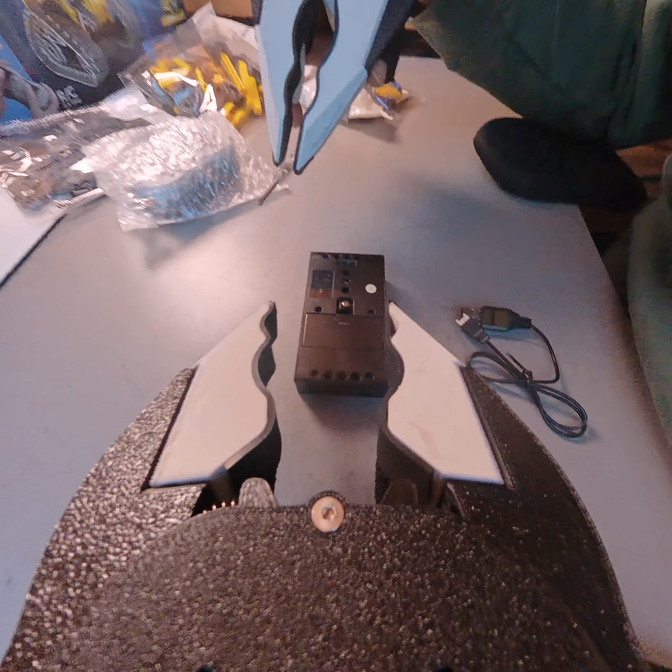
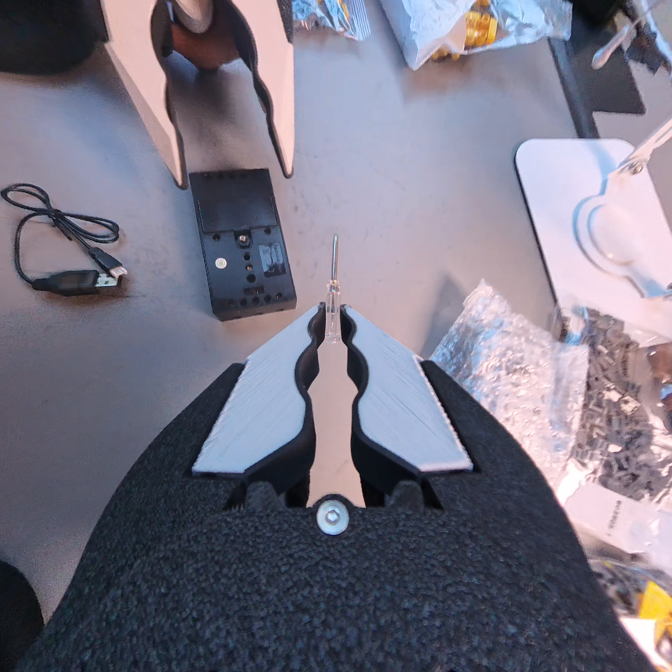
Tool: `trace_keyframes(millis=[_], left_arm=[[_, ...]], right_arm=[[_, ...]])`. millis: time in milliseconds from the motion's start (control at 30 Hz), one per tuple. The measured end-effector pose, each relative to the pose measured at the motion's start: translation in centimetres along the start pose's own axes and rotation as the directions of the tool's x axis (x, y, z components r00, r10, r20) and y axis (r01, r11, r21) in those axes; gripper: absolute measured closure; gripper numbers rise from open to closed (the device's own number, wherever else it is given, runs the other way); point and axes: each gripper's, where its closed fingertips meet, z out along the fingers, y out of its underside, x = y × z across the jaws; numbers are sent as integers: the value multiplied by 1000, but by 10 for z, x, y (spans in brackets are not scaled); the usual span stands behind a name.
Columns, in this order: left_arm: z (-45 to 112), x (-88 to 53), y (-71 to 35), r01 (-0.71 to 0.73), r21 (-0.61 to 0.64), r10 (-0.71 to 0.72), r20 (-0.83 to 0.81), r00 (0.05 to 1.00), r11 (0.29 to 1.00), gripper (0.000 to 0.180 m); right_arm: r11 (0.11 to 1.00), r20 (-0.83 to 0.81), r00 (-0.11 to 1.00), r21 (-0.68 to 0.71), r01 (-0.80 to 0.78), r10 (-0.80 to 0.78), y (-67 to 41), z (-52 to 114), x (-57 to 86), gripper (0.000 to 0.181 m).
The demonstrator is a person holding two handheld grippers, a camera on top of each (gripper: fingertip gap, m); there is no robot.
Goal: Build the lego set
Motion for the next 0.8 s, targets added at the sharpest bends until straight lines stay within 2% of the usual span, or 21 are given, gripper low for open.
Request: trace_keyframes(millis=[100,200,333,500,667,800], left_arm=[[-4,-12,-15,-11,76,6,75,997,997,127],[-2,-13,-21,-55,96,43,119,992,994,132],[1,-7,-20,-135,69,125,139,982,988,141],[4,-3,-18,-174,48,167,129,978,984,153],[7,0,-10,-193,6,191,116,975,981,177],[6,0,-13,-174,20,171,108,979,985,178]], right_arm=[[998,30,997,3,66,-66,-25,-2,0,175],[993,127,986,-12,114,-112,-43,6,-13,175],[985,194,968,-42,168,-157,-44,26,-32,175],[986,234,960,-30,163,-152,-39,35,-43,175],[984,268,949,-15,175,-165,-43,40,-52,176],[984,262,948,57,170,-179,-54,34,-53,176]])
